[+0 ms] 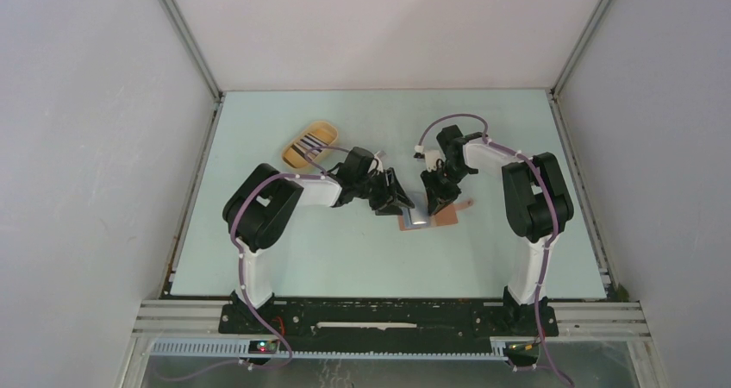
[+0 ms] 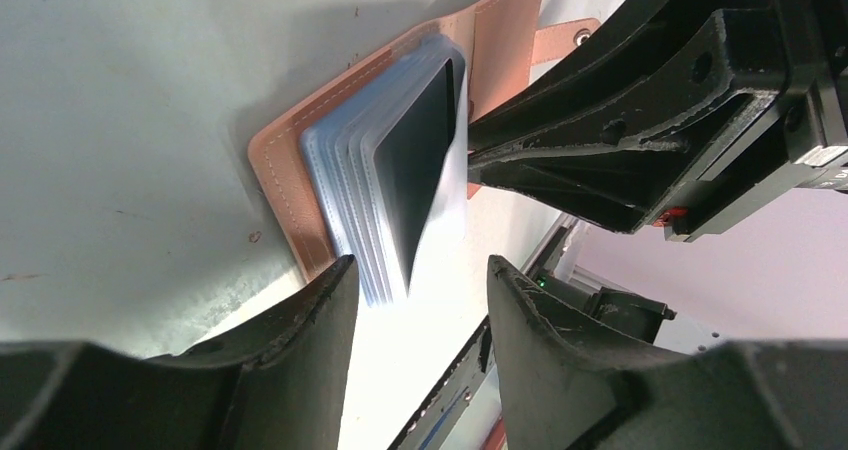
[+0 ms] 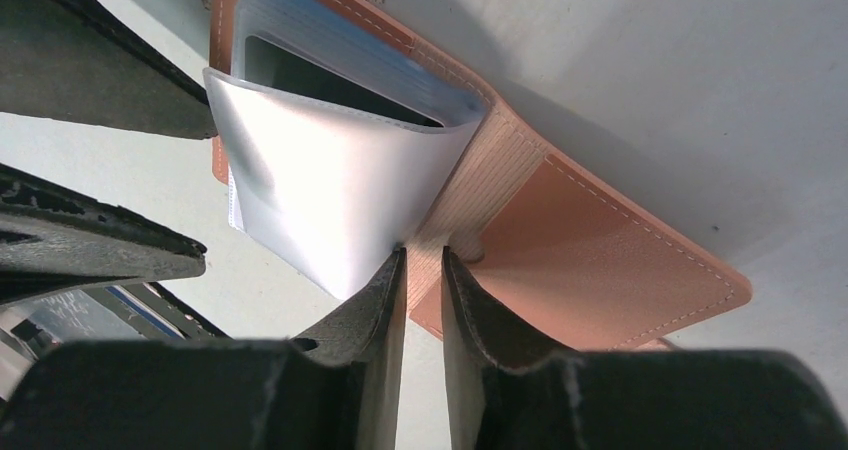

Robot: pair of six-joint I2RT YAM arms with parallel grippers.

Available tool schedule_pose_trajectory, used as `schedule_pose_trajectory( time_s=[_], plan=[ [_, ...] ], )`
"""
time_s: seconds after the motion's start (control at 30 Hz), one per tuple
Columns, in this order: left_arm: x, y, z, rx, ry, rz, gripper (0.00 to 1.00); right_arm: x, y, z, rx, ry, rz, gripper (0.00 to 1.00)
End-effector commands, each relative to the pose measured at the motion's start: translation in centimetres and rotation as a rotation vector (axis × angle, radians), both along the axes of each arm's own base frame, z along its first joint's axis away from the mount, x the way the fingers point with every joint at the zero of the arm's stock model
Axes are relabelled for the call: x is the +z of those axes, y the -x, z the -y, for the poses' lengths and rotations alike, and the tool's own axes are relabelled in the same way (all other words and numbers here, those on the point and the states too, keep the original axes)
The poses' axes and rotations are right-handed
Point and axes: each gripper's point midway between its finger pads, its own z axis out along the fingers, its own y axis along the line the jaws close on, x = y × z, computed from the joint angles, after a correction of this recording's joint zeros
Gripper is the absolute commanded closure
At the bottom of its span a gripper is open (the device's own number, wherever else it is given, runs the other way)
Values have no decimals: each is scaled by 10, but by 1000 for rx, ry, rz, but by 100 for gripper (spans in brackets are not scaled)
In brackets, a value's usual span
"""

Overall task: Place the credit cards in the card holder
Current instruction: Turn over the card slot in the card holder.

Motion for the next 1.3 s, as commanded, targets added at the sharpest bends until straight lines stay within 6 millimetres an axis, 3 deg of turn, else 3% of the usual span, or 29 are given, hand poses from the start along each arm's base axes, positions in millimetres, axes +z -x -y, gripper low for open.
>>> schedule_pose_trajectory(
  time_s=[0.0, 0.4, 0.77, 0.9, 1.13, 1.27],
  plan=[
    [17, -6, 12, -29, 55, 47, 45, -1, 3, -11, 10, -20, -23, 72],
    [16, -6, 17, -35, 67, 30, 45, 4, 8, -19, 11, -68, -50, 72],
    [62, -4, 32, -66, 245, 91, 47, 25, 10, -30, 20, -162, -38, 72],
    [66, -1, 38, -87, 265, 88, 48, 30, 7, -24, 8, -163, -15, 72],
    [66, -1, 47, -108, 273, 76, 50, 51, -1, -4, -40, -211, 39, 54],
    [66, 1, 52, -131, 270, 70, 50, 60, -4, 11, -77, -213, 78, 53]
  ],
)
